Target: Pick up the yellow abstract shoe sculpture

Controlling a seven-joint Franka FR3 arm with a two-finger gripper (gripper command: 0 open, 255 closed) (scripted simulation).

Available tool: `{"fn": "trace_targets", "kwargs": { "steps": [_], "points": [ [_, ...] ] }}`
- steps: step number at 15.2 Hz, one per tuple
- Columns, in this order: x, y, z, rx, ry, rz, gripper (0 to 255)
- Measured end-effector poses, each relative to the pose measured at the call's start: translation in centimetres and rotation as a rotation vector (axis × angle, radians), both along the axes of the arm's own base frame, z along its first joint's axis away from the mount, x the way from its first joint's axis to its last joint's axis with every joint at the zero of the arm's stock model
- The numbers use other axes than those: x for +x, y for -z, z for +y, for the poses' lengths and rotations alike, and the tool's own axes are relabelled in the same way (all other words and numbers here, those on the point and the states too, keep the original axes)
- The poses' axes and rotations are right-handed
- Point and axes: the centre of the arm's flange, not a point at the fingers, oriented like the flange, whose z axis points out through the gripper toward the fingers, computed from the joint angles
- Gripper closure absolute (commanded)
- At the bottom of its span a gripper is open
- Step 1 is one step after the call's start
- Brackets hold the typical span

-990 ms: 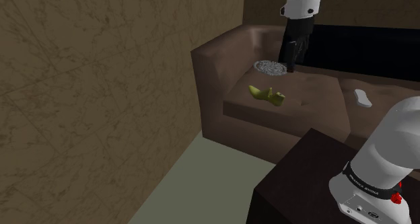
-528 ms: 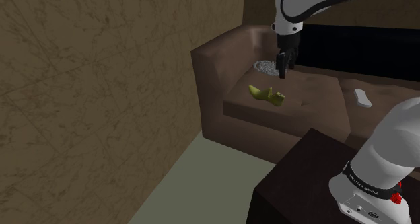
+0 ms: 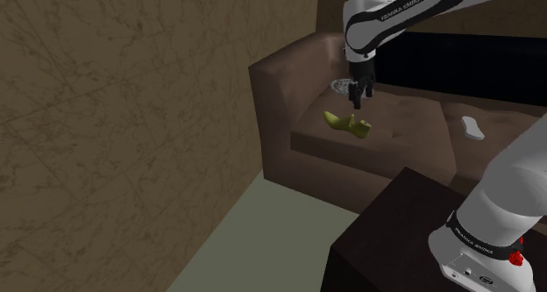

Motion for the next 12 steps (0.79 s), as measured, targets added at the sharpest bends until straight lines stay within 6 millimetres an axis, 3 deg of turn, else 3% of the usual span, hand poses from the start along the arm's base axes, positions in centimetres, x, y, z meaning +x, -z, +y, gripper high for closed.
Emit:
{"fn": "trace_targets", "kwargs": {
  "steps": [12],
  "points": [
    [8.4,9.5,-9.3,-0.08,0.02,0.048,0]
  ]
}}
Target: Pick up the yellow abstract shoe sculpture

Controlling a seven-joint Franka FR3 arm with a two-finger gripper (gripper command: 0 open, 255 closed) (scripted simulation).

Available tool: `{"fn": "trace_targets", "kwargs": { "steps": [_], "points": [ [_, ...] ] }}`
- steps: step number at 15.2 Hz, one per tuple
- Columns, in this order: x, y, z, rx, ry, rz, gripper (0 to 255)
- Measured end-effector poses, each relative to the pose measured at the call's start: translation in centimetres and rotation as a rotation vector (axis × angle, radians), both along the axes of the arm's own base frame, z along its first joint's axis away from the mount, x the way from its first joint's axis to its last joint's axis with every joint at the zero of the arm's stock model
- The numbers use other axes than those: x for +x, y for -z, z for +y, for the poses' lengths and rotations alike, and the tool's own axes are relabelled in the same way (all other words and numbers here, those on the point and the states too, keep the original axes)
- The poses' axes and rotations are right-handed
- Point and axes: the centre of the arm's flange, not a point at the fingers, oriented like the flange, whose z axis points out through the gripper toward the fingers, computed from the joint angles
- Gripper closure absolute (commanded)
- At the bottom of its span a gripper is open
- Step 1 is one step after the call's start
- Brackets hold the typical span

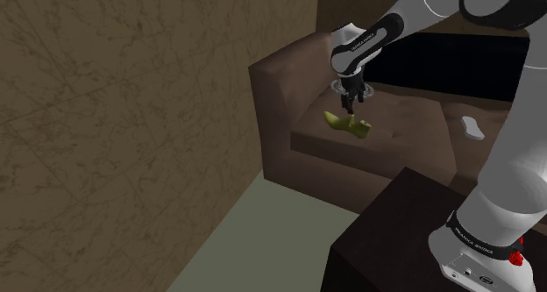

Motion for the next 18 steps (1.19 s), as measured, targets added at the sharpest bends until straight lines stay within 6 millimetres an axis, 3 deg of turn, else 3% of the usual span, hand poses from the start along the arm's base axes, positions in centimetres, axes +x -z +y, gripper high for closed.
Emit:
{"fn": "trace_targets", "kwargs": {
  "steps": [4,12,13,18],
  "points": [
    [2.3,3.0,-3.3,-0.025,0.007,0.015,0],
    [2.7,7.4,-3.6,-0.03,0.007,0.018,0],
    [2.8,7.6,-3.6,-0.03,0.007,0.018,255],
    [2.9,7.7,-3.6,-0.031,0.008,0.017,255]
  ]
}}
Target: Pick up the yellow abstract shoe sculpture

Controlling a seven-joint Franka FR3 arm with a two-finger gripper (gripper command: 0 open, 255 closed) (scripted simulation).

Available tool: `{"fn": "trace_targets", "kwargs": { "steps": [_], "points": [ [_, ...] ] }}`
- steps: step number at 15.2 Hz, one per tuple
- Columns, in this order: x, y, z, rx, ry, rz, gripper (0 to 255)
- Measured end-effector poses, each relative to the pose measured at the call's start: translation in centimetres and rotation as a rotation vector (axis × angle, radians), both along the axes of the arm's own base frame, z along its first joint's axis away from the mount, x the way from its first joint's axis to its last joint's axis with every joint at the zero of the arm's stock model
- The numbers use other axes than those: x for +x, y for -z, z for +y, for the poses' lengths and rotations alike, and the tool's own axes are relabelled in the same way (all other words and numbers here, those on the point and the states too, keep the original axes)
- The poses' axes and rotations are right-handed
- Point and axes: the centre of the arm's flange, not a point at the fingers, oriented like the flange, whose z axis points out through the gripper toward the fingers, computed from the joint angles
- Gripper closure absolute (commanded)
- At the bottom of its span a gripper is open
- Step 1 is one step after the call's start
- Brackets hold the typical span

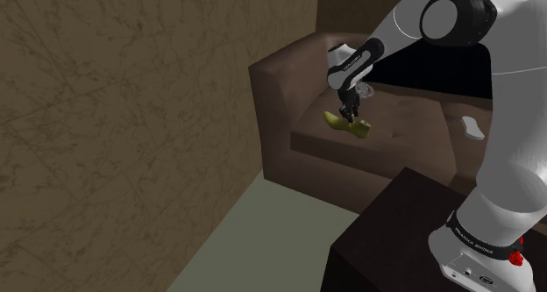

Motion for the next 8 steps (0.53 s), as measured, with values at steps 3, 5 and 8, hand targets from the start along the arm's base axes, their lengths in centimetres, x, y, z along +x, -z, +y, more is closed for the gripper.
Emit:
{"fn": "trace_targets", "kwargs": {
  "steps": [3,5,8],
  "points": [
    [0.0,0.0,0.0,0.0,0.0,0.0,255],
    [-0.01,-0.01,0.0,0.0,0.0,-0.001,255],
    [-0.03,-0.91,-0.09,0.001,0.0,0.001,255]
  ]
}}
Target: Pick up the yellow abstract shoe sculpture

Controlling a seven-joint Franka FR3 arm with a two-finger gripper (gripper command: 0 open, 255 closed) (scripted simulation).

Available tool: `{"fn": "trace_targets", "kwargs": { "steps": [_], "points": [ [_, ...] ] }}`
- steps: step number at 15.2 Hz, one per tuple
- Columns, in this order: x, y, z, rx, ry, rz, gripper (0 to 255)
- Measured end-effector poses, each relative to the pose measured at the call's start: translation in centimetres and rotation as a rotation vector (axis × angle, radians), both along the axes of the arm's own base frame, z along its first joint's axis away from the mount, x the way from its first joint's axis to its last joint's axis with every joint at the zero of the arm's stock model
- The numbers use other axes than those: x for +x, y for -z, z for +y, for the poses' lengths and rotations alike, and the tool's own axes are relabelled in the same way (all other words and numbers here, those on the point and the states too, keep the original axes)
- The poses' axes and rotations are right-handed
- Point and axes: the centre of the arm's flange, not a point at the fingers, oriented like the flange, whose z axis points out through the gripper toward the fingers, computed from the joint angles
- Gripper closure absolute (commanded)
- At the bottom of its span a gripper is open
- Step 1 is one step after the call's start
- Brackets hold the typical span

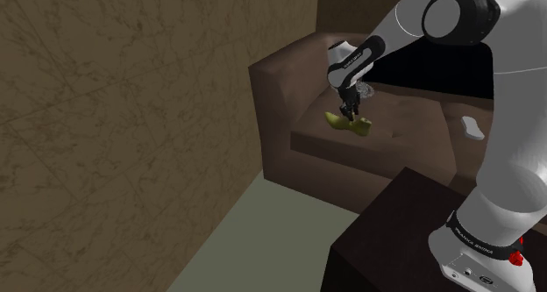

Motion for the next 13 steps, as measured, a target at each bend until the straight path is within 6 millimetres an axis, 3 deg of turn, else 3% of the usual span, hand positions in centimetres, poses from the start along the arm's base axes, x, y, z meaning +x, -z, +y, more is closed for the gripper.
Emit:
{"fn": "trace_targets", "kwargs": {
  "steps": [13],
  "points": [
    [0.0,-6.6,0.1,0.0,0.0,0.0,255]
  ]
}}
